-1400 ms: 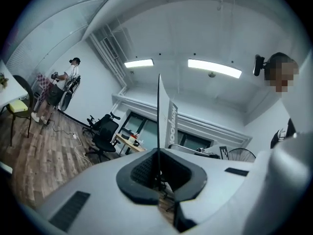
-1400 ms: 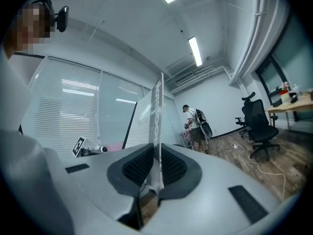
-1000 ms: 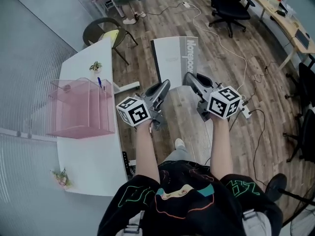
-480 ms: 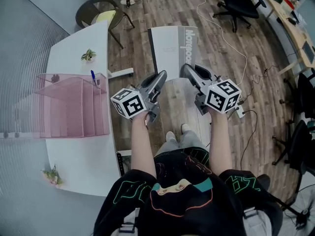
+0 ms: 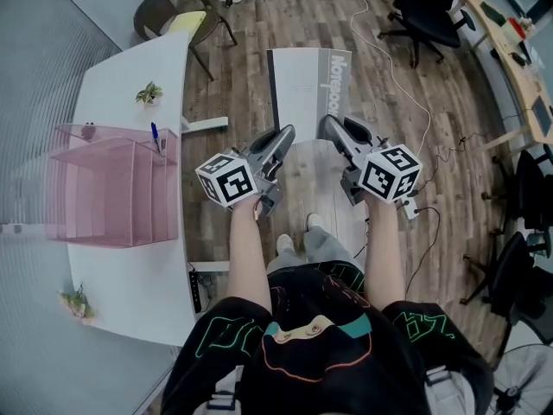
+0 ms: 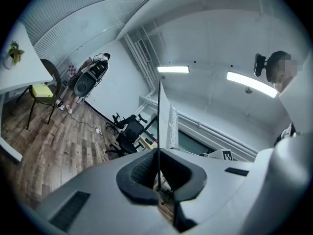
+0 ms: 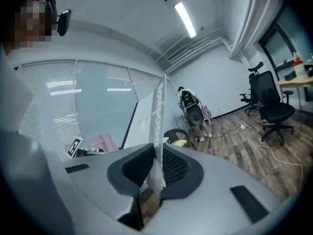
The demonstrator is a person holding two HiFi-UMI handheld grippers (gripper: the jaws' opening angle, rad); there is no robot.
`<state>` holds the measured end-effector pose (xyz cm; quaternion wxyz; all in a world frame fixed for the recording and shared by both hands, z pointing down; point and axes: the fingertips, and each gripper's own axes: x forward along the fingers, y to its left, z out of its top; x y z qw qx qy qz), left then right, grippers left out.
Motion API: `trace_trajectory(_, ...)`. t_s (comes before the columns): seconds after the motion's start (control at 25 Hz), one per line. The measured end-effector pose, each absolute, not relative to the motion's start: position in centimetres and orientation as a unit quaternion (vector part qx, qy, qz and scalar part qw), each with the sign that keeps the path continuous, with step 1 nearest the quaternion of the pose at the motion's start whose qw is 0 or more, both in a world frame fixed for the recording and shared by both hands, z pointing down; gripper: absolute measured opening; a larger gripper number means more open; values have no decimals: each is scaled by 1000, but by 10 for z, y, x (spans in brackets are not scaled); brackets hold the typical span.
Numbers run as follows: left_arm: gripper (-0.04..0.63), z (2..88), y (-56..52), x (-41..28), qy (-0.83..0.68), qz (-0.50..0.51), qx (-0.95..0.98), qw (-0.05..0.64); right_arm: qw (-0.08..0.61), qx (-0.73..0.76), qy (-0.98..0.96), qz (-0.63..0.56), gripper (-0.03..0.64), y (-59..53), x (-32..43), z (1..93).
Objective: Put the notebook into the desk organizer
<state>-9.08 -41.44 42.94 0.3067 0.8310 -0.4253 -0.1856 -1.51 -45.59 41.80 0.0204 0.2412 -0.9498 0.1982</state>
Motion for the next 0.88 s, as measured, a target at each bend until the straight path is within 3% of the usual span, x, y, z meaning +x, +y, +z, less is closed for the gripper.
trace_trajectory(0.32,3,443,-414,-99,-452,-211,805,320,45,204,-956,207,26,-463,-28,431)
trace_trajectory(0.88,3,465,-370,-165,-563,-277,712,316,106,61,-971,205,32,-441,-115,453)
